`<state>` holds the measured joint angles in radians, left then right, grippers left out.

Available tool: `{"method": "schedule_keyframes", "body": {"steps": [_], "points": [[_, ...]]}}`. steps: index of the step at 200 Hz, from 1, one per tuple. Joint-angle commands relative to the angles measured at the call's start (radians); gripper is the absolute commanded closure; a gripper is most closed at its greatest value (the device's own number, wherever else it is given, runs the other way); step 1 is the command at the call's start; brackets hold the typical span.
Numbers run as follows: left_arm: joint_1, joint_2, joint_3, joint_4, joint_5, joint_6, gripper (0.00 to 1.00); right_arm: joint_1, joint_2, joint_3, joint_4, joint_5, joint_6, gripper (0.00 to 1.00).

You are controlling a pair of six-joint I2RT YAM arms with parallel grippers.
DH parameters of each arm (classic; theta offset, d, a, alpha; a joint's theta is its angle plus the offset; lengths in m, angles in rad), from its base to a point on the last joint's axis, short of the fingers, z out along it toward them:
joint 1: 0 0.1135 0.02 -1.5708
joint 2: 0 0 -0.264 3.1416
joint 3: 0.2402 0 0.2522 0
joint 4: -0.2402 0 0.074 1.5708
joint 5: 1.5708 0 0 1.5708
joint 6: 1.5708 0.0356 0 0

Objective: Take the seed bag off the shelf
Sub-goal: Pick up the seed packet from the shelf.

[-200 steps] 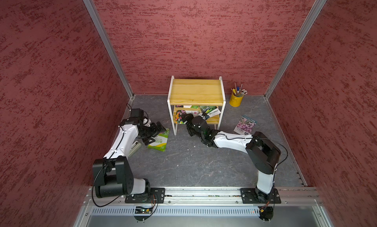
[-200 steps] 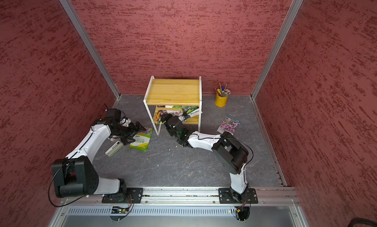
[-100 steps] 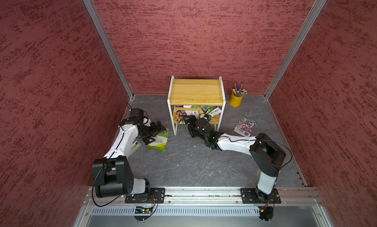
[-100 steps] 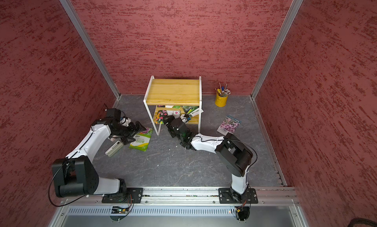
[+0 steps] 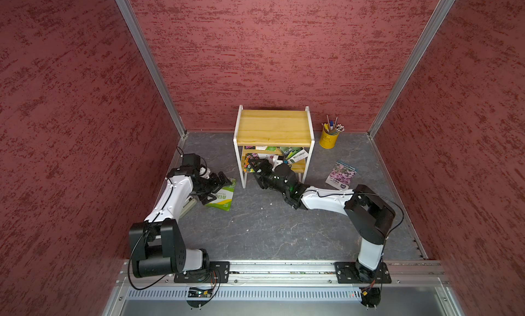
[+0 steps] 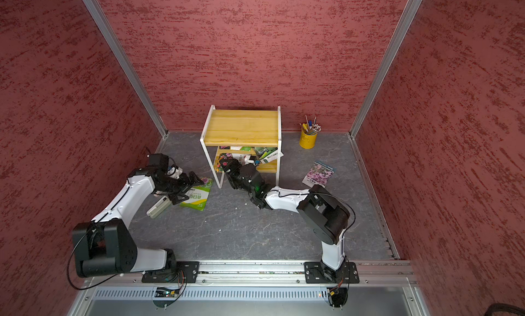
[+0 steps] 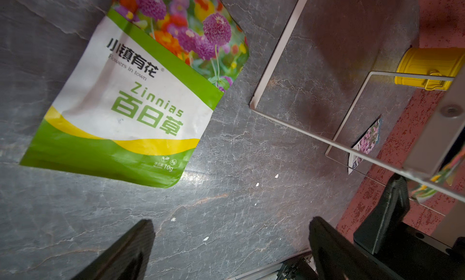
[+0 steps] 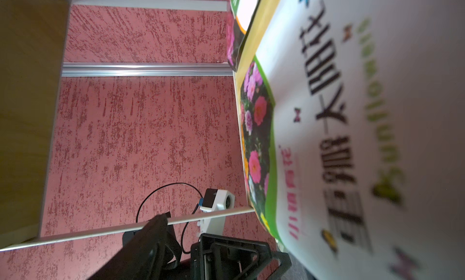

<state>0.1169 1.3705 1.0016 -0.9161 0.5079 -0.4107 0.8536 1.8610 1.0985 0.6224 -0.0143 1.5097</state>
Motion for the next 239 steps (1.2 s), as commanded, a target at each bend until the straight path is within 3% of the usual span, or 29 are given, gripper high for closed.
{"method": "schedule_keyframes", "body": {"steps": [1, 67, 88, 129, 162, 173, 188, 239], "points": [[0.005, -0.024, -0.014, 0.014, 0.003, -0.007, 0.00, -0.006, 0.000, -0.001, 0.073, -0.021, -0.019, 0.18], [0.005, -0.033, -0.021, 0.013, 0.001, -0.011, 0.00, -0.007, 0.004, 0.015, 0.111, -0.017, -0.025, 0.32], [0.004, -0.029, -0.014, 0.013, 0.000, -0.012, 0.00, -0.011, 0.028, 0.014, 0.164, -0.015, -0.007, 0.42], [0.005, -0.025, -0.004, 0.011, -0.001, -0.011, 0.00, -0.012, 0.003, 0.023, 0.145, -0.024, -0.016, 0.41], [0.003, -0.024, -0.017, 0.019, 0.004, -0.014, 0.00, -0.013, -0.001, 0.010, 0.156, -0.023, -0.011, 0.50], [0.003, -0.023, -0.017, 0.019, 0.004, -0.014, 0.00, -0.013, 0.000, 0.005, 0.160, -0.027, -0.005, 0.50], [0.003, -0.023, -0.015, 0.015, 0.003, -0.013, 0.00, -0.012, -0.002, -0.009, 0.163, -0.025, 0.008, 0.37], [0.003, -0.026, -0.022, 0.017, 0.004, -0.010, 0.00, 0.002, -0.043, -0.056, 0.154, -0.015, 0.010, 0.35]]}}
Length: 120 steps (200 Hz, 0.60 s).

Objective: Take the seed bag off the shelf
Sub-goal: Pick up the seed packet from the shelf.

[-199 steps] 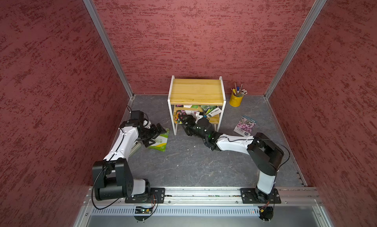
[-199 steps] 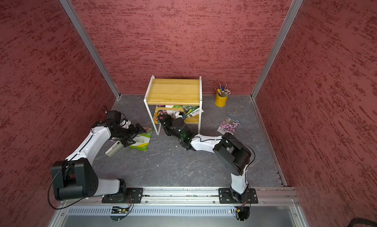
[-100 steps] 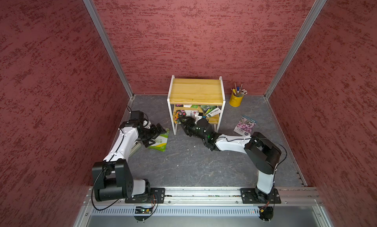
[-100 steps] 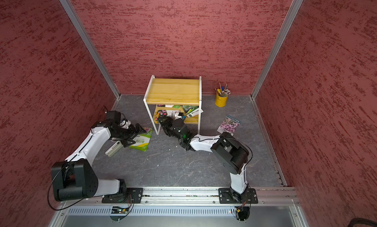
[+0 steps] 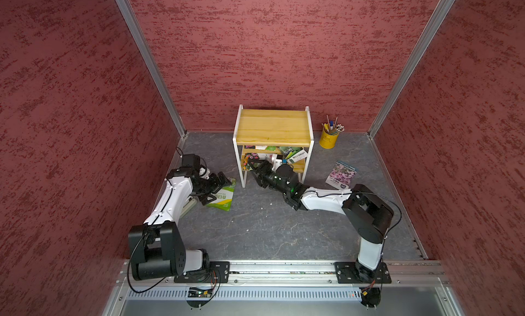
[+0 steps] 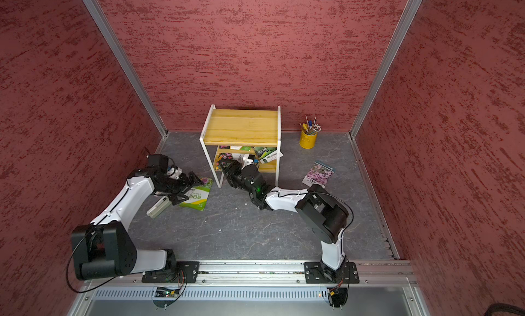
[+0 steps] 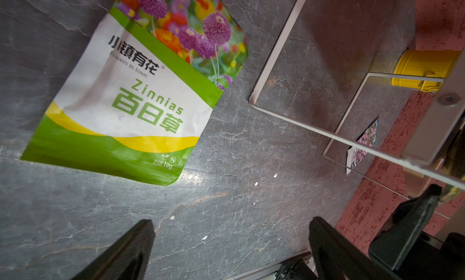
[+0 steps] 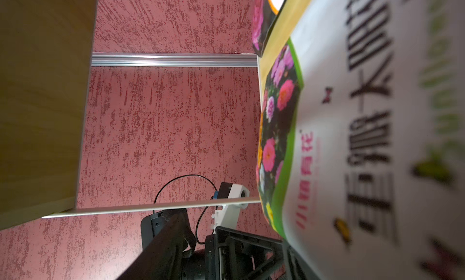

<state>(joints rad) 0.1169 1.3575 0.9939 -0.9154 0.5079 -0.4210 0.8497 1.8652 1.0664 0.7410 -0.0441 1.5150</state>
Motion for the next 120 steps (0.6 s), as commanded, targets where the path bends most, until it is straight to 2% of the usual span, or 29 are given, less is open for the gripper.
{"method": "schedule_keyframes", "body": {"steps": [1, 39, 54, 80, 89, 95, 120], "points": [[0.003, -0.013, -0.014, 0.016, 0.004, 0.000, 0.00, 0.005, -0.047, -0.024, 0.036, 0.017, 0.004, 0.35], [0.003, -0.006, -0.014, 0.019, 0.007, 0.002, 0.00, 0.004, -0.040, -0.022, 0.049, 0.040, 0.000, 0.52], [0.003, -0.003, -0.014, 0.021, 0.011, 0.004, 0.00, 0.005, -0.029, -0.013, 0.057, 0.043, -0.001, 0.66], [0.004, -0.003, -0.018, 0.023, 0.015, 0.008, 0.00, 0.005, -0.013, -0.010, 0.069, 0.047, 0.005, 0.82], [0.004, -0.005, -0.021, 0.021, 0.015, 0.010, 0.00, 0.005, -0.012, -0.011, 0.070, 0.049, 0.007, 0.91], [0.005, -0.006, -0.021, 0.020, 0.015, 0.012, 0.00, 0.004, -0.012, -0.015, 0.068, 0.052, 0.008, 1.00], [0.008, -0.011, -0.030, 0.019, 0.015, 0.017, 0.00, 0.004, -0.021, -0.022, 0.058, 0.050, 0.006, 1.00]]}}
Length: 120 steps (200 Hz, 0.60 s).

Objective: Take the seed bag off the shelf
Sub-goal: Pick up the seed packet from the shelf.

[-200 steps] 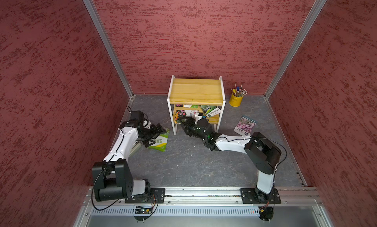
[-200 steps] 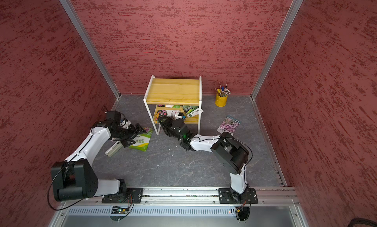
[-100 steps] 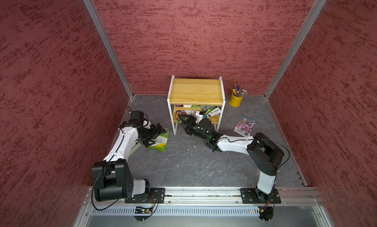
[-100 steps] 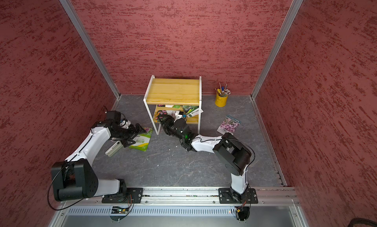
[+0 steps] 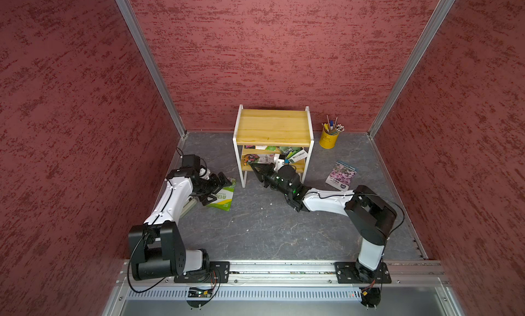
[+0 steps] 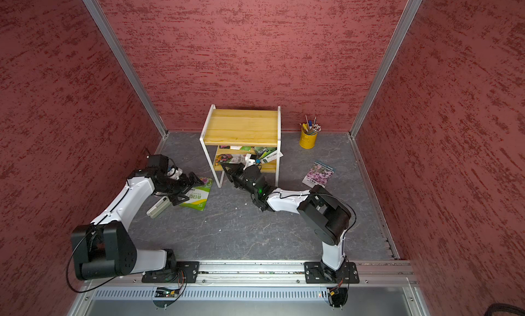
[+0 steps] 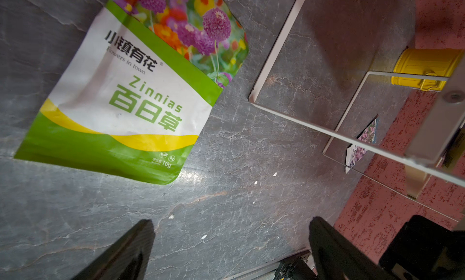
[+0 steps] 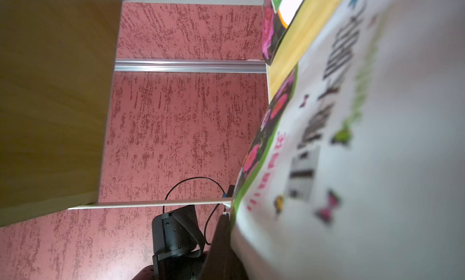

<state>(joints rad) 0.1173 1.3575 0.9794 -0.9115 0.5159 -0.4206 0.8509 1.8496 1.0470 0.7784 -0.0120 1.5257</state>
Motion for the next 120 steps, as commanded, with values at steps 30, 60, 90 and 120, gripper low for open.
{"method": "schedule_keyframes", "body": {"steps": [30, 60, 90, 120], "points": [[0.010, -0.013, -0.021, 0.022, 0.011, 0.014, 0.00, 0.005, -0.019, -0.021, 0.020, 0.017, -0.005, 1.00], [0.010, -0.013, -0.021, 0.026, 0.011, 0.013, 0.00, 0.011, -0.055, -0.042, 0.001, 0.012, -0.007, 1.00], [0.010, -0.013, -0.032, 0.035, 0.013, 0.003, 0.00, 0.022, -0.086, -0.084, -0.009, 0.003, -0.003, 1.00], [0.010, -0.011, -0.041, 0.046, 0.012, -0.003, 0.00, 0.022, -0.078, -0.135, 0.046, 0.018, 0.024, 1.00]]}}
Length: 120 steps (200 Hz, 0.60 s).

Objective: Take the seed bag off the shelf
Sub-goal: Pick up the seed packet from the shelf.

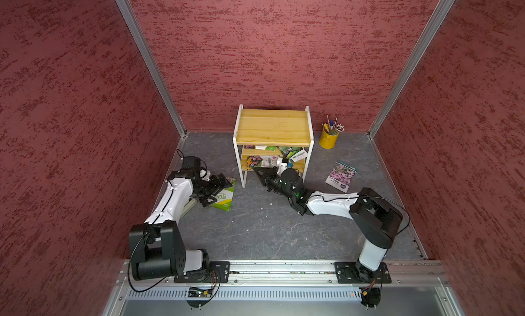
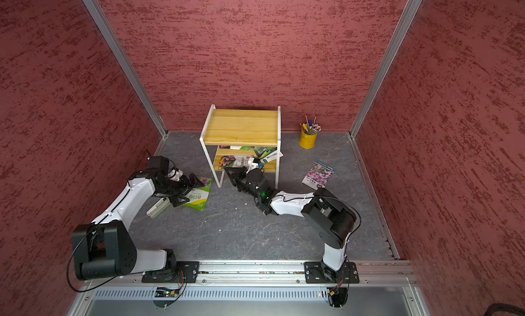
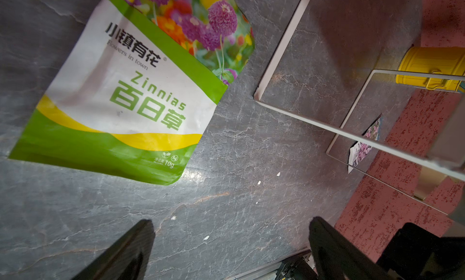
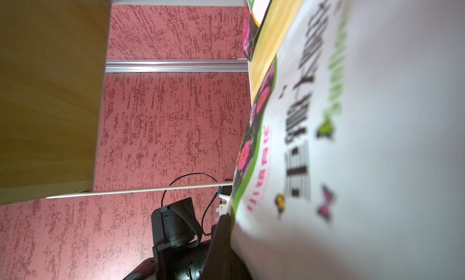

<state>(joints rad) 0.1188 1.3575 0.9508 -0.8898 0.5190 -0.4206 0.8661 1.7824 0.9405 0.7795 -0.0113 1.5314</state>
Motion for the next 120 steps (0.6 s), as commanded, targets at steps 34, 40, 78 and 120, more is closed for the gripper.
{"method": "schedule_keyframes", "body": {"steps": [34, 40, 78, 120], "points": [[0.008, -0.008, -0.010, 0.022, 0.007, -0.007, 0.00, 0.006, -0.011, -0.014, 0.016, 0.000, 0.004, 0.81], [0.007, -0.008, -0.009, 0.024, 0.007, -0.007, 0.00, 0.006, -0.012, -0.015, 0.012, 0.002, 0.005, 0.76], [0.005, -0.003, -0.011, 0.029, 0.003, -0.015, 0.00, -0.004, 0.005, -0.005, 0.010, 0.006, 0.009, 0.50], [-0.002, 0.011, -0.004, 0.037, 0.002, -0.021, 0.00, -0.015, 0.021, 0.032, -0.017, 0.010, -0.001, 0.45]]}}
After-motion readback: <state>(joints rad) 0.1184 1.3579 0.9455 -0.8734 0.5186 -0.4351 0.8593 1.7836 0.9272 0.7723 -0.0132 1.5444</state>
